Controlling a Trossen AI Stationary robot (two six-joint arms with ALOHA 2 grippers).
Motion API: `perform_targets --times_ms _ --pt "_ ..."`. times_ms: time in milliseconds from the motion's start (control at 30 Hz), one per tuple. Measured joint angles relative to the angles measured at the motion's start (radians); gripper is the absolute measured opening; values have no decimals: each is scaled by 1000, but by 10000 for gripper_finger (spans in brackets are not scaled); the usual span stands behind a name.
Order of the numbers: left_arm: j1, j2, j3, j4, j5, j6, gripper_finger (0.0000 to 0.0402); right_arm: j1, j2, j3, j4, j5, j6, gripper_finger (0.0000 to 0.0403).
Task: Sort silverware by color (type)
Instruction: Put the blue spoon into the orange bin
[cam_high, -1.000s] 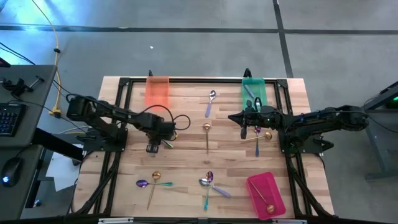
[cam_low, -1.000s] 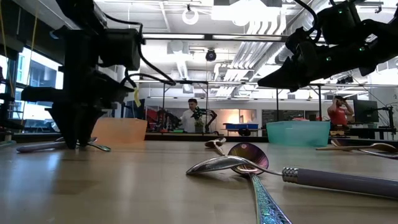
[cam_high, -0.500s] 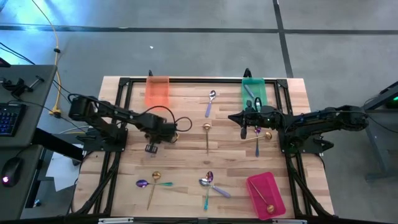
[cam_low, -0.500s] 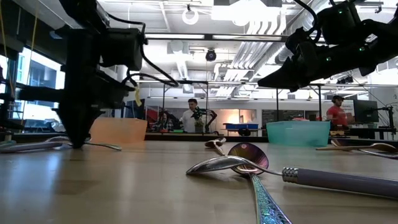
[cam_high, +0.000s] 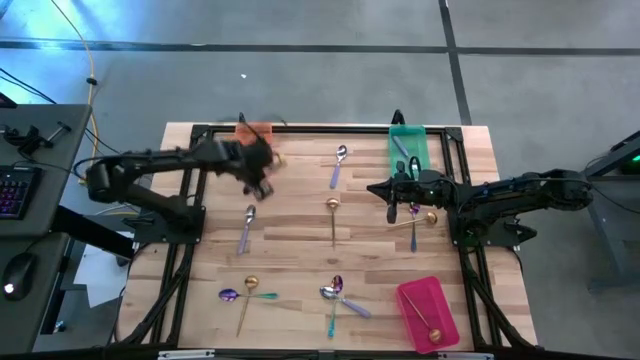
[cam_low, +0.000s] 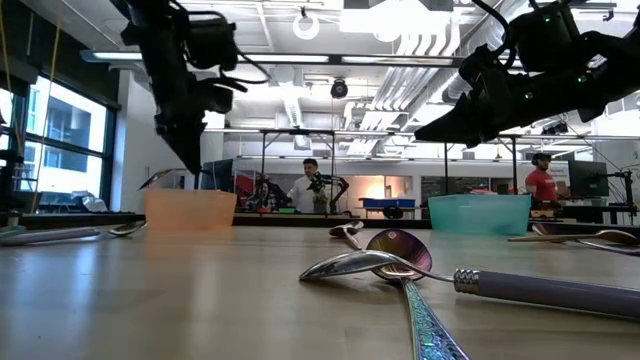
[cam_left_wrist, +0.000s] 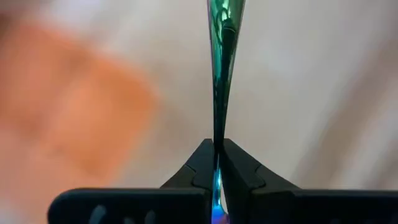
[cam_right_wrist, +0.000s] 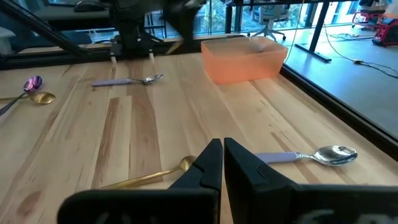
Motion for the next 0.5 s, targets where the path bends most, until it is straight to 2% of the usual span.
perform_targets --times_ms 133,267,400,500 --pt "201 -36 21 -12 4 -18 4 0 0 0 0 0 -1 0" --pt "370 -15 36 17 79 16 3 0 0 0 0 0 -1 0" --pt "463 43 38 121 204 16 3 0 0 0 0 0 -1 0" --pt "504 102 59 144 223 23 3 0 0 0 0 -1 -1 0"
